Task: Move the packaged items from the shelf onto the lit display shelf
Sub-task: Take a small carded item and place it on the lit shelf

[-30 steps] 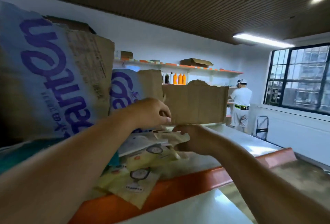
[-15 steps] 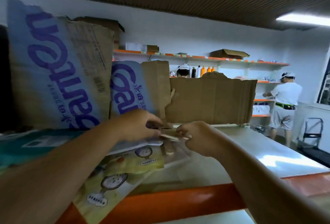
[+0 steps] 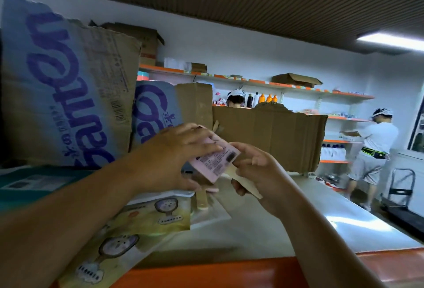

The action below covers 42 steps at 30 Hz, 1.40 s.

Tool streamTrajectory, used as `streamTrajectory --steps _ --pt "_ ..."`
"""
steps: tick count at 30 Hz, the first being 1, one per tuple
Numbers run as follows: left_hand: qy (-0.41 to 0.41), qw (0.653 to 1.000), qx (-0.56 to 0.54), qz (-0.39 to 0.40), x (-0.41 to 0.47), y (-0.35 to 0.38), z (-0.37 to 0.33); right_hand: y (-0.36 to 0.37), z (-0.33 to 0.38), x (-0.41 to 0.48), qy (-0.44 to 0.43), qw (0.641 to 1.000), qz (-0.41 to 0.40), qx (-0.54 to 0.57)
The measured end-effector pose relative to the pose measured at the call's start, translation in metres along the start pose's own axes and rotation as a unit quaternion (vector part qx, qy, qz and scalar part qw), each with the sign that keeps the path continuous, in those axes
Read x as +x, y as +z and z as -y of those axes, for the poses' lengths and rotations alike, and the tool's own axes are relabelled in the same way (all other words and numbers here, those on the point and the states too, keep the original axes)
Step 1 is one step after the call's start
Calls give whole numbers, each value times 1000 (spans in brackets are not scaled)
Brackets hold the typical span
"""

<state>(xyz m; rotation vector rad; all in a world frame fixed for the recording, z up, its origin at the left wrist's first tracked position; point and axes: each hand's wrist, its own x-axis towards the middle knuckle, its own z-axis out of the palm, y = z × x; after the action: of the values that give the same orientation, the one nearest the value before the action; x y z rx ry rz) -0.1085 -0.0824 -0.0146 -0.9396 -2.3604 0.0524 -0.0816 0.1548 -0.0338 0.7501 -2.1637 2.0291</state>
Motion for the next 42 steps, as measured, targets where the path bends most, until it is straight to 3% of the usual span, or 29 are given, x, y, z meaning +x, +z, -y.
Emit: streamTrajectory --steps 5,10,18,22,25,29,32,36,37,39,42 --pt "24 997 -31 -66 1 -6 -2 3 3 -2 83 993 -7 -87" --pt "-36 995 -77 -44 -5 -9 6 2 -2 -1 19 961 -85 -263" --pt "-71 993 -45 -80 -3 -7 6 1 0 -2 -45 976 -112 -183" --pt "-41 998 22 -38 -4 -7 2 -3 1 -3 -12 990 -128 -61" --pt "-29 999 13 -20 -5 -5 -1 -6 3 -4 28 992 -123 12" --pt "-9 999 1 -36 -1 -2 0 -8 3 -5 53 994 -90 -8" --pt "-17 999 -9 -50 1 3 5 -8 1 -5 32 995 -59 -73" --pt "-42 991 -5 -124 3 4 6 -10 4 -8 -48 996 -32 74" --pt "-47 990 -18 -134 4 3 5 -11 3 -8 -71 994 -47 69" --pt "-47 988 -73 -128 5 2 4 -9 0 -6 -95 988 -105 -53" --pt "-24 983 -145 -111 4 -4 -3 1 -1 -5 -127 982 -70 -119"
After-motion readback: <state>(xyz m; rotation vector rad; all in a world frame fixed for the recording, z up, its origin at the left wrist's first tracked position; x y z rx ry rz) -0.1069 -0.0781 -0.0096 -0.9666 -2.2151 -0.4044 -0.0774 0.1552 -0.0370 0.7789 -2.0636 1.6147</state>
